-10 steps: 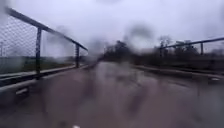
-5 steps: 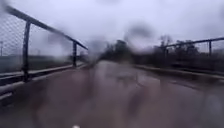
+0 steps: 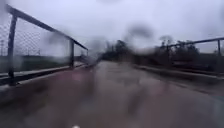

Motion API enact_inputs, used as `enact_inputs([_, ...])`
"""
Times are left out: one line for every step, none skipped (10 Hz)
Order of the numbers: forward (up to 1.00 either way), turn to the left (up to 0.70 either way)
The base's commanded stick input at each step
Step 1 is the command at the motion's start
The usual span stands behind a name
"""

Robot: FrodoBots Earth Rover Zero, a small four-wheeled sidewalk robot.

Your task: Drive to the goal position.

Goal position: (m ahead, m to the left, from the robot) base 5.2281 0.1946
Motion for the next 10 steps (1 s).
enact_inputs([0.70,0.00])
enact_inputs([0.70,0.00])
enact_inputs([0.70,0.00])
enact_inputs([0.70,0.00])
enact_inputs([0.70,0.00])
enact_inputs([0.70,0.00])
enact_inputs([0.70,0.00])
enact_inputs([0.70,0.00])
enact_inputs([0.70,0.00])
enact_inputs([0.70,0.00])
